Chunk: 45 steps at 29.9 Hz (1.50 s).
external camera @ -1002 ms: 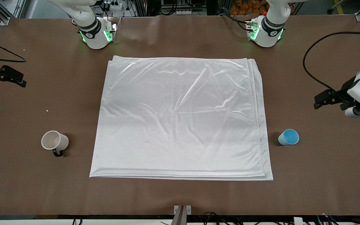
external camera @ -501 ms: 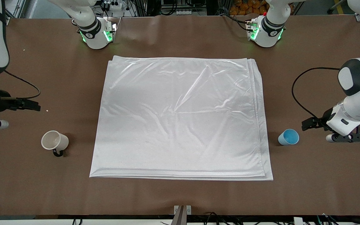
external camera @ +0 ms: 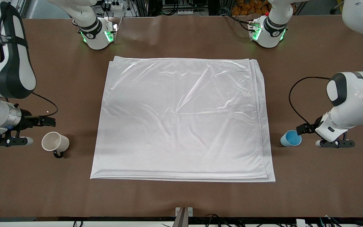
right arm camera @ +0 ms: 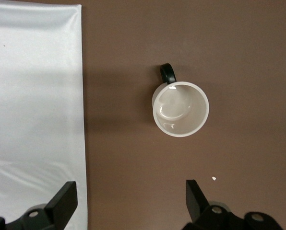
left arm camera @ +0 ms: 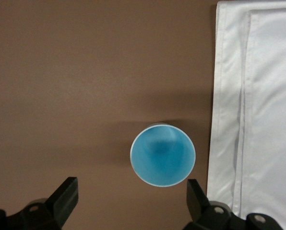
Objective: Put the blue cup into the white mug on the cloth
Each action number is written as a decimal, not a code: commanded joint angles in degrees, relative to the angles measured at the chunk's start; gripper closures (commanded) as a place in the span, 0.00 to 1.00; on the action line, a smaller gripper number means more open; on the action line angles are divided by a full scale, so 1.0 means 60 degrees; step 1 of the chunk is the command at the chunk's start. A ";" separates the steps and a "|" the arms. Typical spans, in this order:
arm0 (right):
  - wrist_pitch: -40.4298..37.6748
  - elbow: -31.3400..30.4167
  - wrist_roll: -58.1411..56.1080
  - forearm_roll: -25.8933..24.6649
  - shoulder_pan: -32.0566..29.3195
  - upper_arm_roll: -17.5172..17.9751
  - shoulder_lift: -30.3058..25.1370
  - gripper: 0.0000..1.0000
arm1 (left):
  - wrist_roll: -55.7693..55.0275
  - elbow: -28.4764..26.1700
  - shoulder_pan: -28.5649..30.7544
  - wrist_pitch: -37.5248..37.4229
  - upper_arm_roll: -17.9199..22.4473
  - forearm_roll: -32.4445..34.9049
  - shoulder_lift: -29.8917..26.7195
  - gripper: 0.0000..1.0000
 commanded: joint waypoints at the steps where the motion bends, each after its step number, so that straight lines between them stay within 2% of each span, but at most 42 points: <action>1: 0.0339 0.0612 -0.0710 -0.0213 0.0141 0.0030 0.0721 0.00 | -0.0146 -0.0027 0.0168 0.0476 -0.0056 0.0262 0.0391 0.00; 6: 0.0881 0.0759 -0.1663 -0.0125 0.0141 0.0030 0.1307 0.00 | -0.0248 -0.0042 0.0256 0.0725 -0.0071 0.0203 0.0743 0.00; 22: 0.2639 0.0773 -0.2689 -0.0168 0.0038 0.0030 0.2670 0.00 | -0.0292 -0.0202 0.0256 0.1267 -0.0071 0.0188 0.1227 0.00; 25: 0.2976 0.0773 -0.3069 -0.0198 0.0024 0.0015 0.2831 0.00 | -0.0292 -0.0349 0.0256 0.1545 -0.0071 0.0188 0.1256 0.12; 31: 0.3372 0.0773 -0.3436 -0.0256 -0.0006 -0.0044 0.3007 0.00 | -0.0292 -0.0393 0.0256 0.1721 -0.0071 0.0188 0.1344 0.56; 37: 0.3826 0.0773 -0.4182 -0.0198 -0.0415 -0.0044 0.3315 0.00 | -0.0292 -0.0408 0.0271 0.1839 -0.0071 0.0188 0.1432 0.90; 38: 0.3856 0.0773 -0.4271 -0.0183 -0.0459 -0.0029 0.3329 0.00 | -0.0292 -0.0408 0.0271 0.1839 -0.0071 0.0174 0.1417 0.98; 45: 0.3944 0.0773 -0.4374 -0.0183 -0.0518 -0.0029 0.3461 0.00 | -0.0307 -0.0408 0.0300 0.1853 -0.0071 -0.0002 0.1446 1.00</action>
